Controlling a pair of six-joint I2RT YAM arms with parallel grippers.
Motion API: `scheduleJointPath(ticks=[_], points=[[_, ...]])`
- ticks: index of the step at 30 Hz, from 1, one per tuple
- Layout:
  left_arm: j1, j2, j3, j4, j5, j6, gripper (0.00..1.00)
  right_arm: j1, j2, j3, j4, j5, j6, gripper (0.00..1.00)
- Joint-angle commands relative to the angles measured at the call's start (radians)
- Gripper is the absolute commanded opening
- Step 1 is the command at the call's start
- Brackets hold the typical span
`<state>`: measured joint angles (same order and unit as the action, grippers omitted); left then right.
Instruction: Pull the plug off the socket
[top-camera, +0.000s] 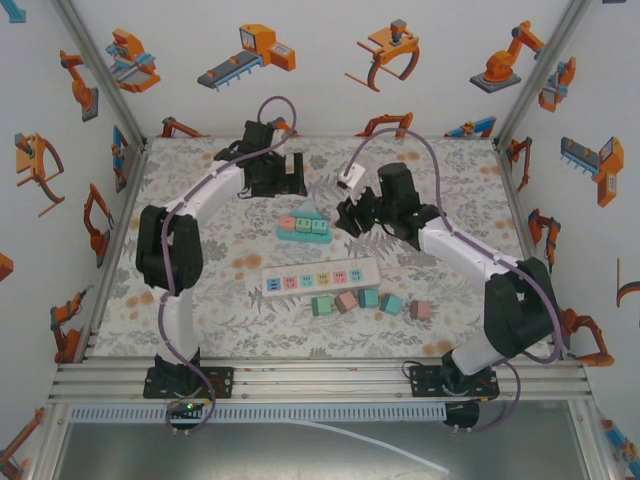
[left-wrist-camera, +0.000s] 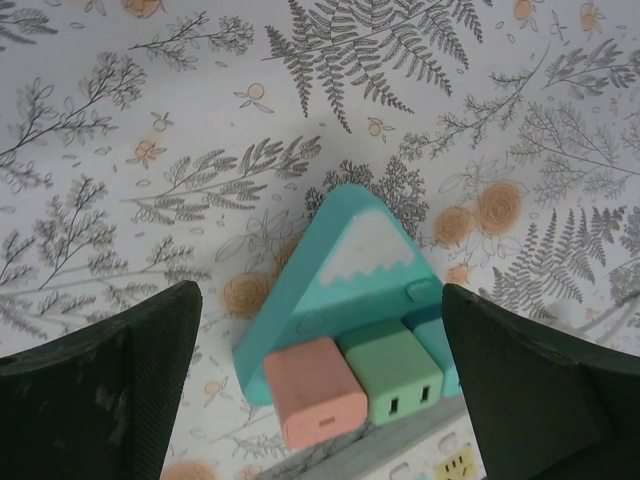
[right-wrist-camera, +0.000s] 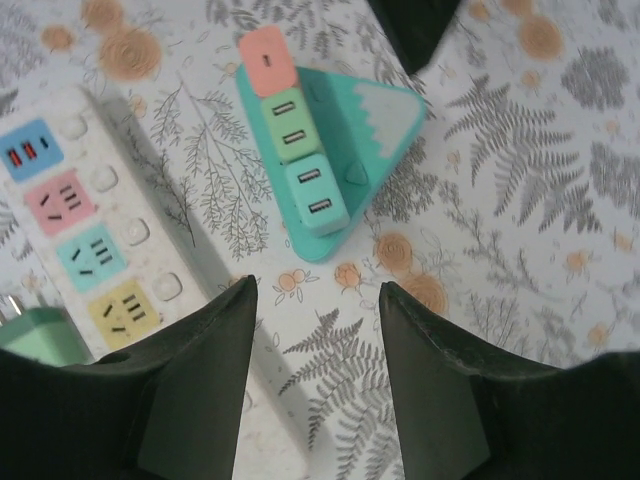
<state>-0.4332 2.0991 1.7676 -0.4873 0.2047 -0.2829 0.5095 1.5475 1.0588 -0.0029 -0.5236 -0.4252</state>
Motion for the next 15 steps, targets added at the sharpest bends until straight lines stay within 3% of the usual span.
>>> scheduleJointPath(ticks=[1, 10, 15], points=[[-0.006, 0.047, 0.042, -0.032, 0.09, 0.052, 1.0, 0.032, 0.032, 0.02, 0.043, -0.091, -0.23, 0.51], [0.008, 0.042, -0.082, 0.024, 0.212, 0.046, 0.93, 0.071, 0.225, 0.128, 0.062, -0.101, -0.215, 0.51], [0.016, 0.04, -0.141, 0.002, 0.174, 0.012, 0.86, 0.071, 0.289, 0.194, 0.039, -0.076, -0.229, 0.51]])
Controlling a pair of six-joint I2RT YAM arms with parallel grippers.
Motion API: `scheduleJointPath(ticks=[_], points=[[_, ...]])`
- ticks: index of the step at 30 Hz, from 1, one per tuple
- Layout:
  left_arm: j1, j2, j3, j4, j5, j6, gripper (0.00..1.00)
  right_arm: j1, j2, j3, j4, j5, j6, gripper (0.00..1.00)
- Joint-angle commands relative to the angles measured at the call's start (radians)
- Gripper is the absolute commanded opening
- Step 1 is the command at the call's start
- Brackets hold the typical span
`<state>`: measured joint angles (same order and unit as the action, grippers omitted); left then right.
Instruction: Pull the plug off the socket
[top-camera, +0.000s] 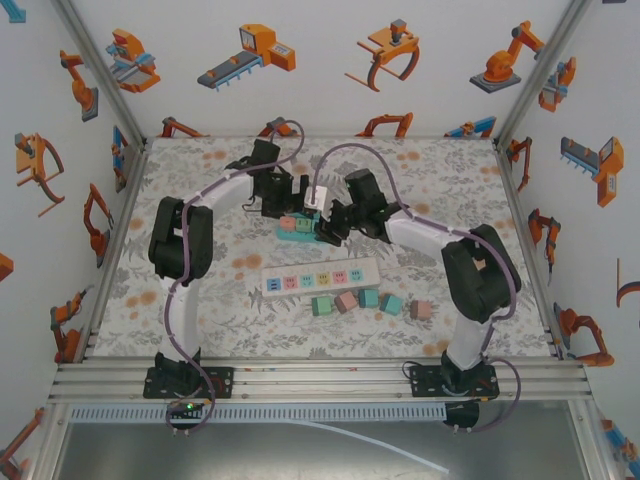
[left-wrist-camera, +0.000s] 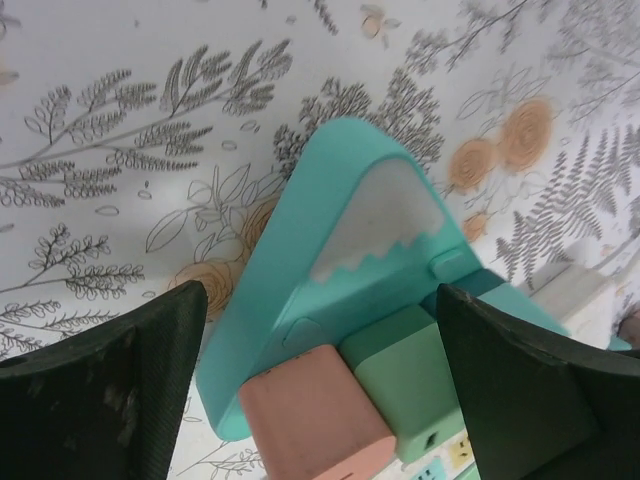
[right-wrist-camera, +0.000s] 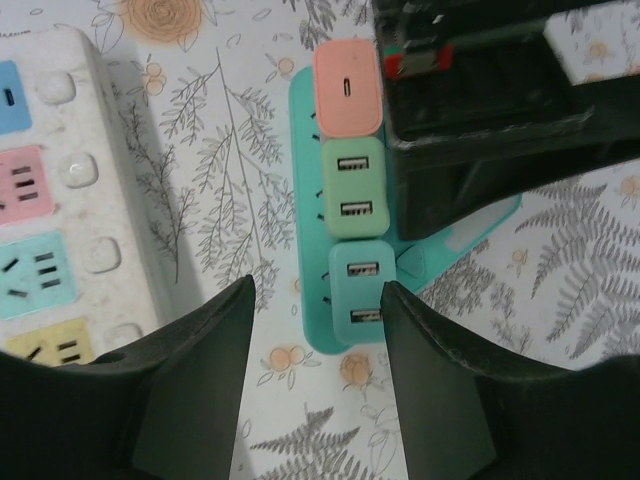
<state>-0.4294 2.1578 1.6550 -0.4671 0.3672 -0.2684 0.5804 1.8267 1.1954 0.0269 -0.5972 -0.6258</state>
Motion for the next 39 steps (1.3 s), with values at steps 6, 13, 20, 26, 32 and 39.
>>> scheduleJointPath(ticks=[6, 13, 20, 26, 32, 39], points=[[0.024, -0.048, -0.068, -0.042, 0.005, -0.021, 0.8, -0.003, 0.062, 0.096, -0.04, 0.006, -0.069, 0.51], [0.035, -0.037, -0.06, -0.03, 0.061, -0.03, 0.8, -0.014, 0.114, 0.136, -0.157, -0.114, -0.161, 0.51], [0.037, -0.024, -0.068, -0.033, 0.05, -0.041, 0.8, -0.013, 0.14, 0.139, -0.159, -0.082, -0.169, 0.46], [0.035, -0.021, -0.11, -0.039, 0.04, -0.052, 0.79, -0.013, 0.155, 0.165, -0.168, -0.075, -0.171, 0.38], [0.037, -0.004, -0.118, -0.083, 0.009, -0.046, 0.78, -0.014, 0.181, 0.216, -0.199, -0.092, -0.199, 0.3], [0.038, 0.025, -0.099, -0.157, -0.062, -0.037, 0.77, -0.013, 0.198, 0.277, -0.246, -0.118, -0.25, 0.26]])
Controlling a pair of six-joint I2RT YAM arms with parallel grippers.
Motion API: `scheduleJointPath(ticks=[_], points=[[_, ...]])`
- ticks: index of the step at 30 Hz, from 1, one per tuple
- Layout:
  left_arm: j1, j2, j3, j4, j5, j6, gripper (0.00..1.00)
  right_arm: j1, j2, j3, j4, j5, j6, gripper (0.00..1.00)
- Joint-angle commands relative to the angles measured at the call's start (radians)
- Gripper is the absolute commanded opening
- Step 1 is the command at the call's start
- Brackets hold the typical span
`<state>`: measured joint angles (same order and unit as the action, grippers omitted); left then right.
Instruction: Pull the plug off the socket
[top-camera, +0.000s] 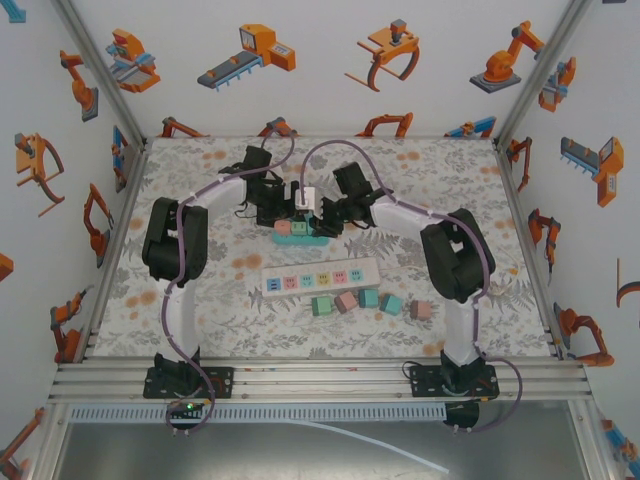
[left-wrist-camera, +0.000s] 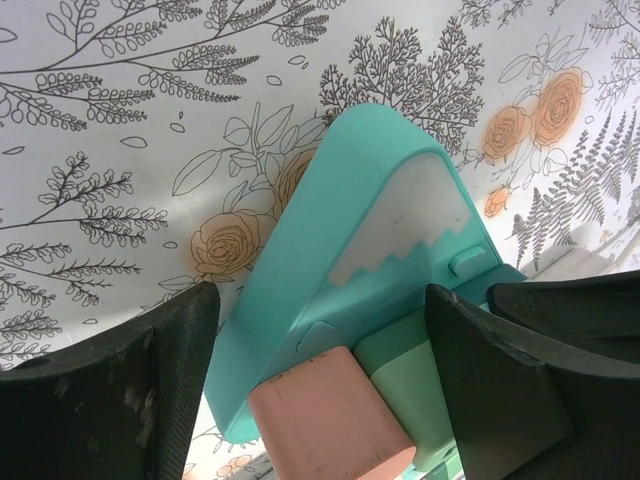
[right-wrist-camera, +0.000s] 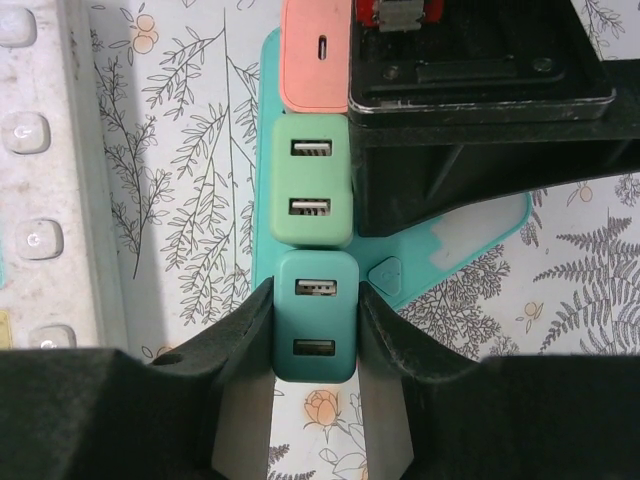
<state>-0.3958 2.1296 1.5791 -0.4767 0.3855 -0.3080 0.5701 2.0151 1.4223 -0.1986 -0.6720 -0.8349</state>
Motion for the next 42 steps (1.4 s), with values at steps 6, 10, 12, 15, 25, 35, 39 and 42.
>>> scheduleJointPath(ticks=[6, 10, 12, 15, 25, 35, 39, 42], points=[[0.005, 0.081, -0.013, -0.197, -0.155, 0.017, 0.73, -0.003, 0.009, 0.064, -0.03, -0.065, -0.061, 0.25], [0.005, 0.096, -0.01, -0.224, -0.212, 0.024, 0.72, -0.003, 0.005, 0.066, -0.016, -0.081, -0.056, 0.25], [0.005, 0.106, -0.01, -0.235, -0.238, 0.024, 0.72, -0.003, 0.002, 0.065, -0.003, -0.087, -0.048, 0.24], [0.003, 0.12, -0.02, -0.237, -0.275, 0.023, 0.71, -0.003, -0.006, 0.064, 0.014, -0.105, -0.036, 0.23], [0.003, 0.137, -0.04, -0.231, -0.303, 0.0, 0.71, -0.001, -0.06, 0.013, 0.059, -0.146, 0.014, 0.18], [0.003, 0.141, -0.036, -0.228, -0.326, -0.02, 0.71, -0.001, -0.102, -0.031, 0.081, -0.146, 0.037, 0.17], [0.003, 0.141, -0.036, -0.229, -0.329, -0.02, 0.71, -0.001, -0.108, -0.046, 0.118, -0.168, 0.088, 0.16], [0.002, 0.141, -0.036, -0.231, -0.332, -0.019, 0.71, -0.004, -0.11, -0.053, 0.168, -0.184, 0.174, 0.16]])
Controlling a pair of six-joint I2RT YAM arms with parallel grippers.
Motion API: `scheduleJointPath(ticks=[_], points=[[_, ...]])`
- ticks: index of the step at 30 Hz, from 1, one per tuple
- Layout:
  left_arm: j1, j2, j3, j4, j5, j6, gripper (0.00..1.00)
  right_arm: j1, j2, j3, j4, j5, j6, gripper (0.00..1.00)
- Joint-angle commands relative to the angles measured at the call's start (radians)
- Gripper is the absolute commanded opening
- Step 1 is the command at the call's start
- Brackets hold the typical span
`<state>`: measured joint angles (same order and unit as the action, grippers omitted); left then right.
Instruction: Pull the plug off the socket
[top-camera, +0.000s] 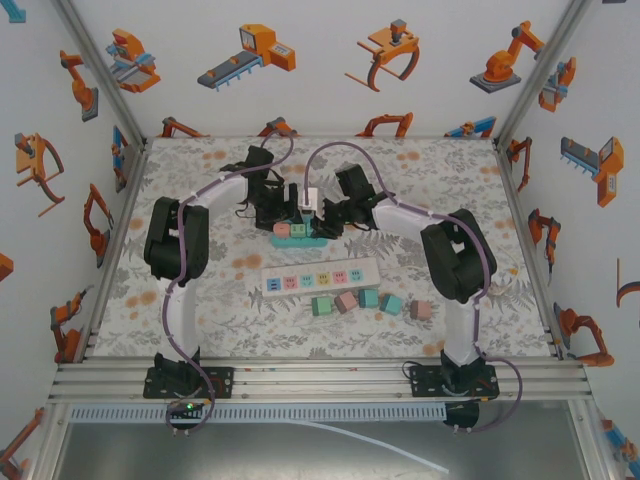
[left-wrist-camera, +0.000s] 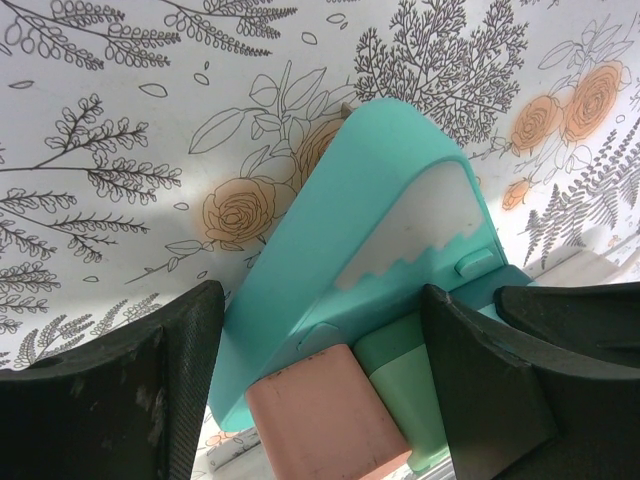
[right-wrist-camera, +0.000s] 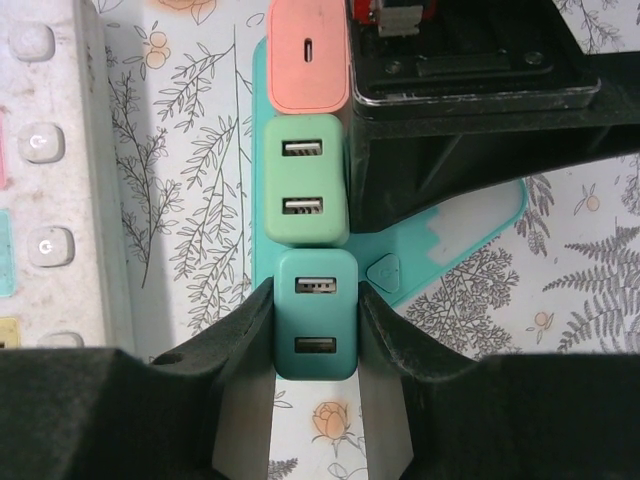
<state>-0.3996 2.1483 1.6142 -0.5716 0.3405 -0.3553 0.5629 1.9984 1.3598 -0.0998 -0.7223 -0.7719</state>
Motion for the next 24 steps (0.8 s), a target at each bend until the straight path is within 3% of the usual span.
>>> scheduleJointPath(ticks=[1, 10, 17, 24], points=[[0.005, 0.122, -0.071, -0.136, -0.288, 0.029, 0.71, 0.003, -0.092, 0.014, 0.067, -0.141, 0.12, 0.16], [0.001, 0.122, -0.07, -0.141, -0.299, 0.041, 0.71, 0.002, -0.099, 0.043, 0.065, -0.096, 0.154, 0.14], [0.001, 0.124, -0.068, -0.144, -0.304, 0.038, 0.72, 0.02, -0.129, 0.013, 0.034, -0.048, -0.017, 0.1], [0.001, 0.13, -0.056, -0.16, -0.302, 0.05, 0.73, 0.03, -0.17, 0.003, 0.037, -0.026, -0.02, 0.08]])
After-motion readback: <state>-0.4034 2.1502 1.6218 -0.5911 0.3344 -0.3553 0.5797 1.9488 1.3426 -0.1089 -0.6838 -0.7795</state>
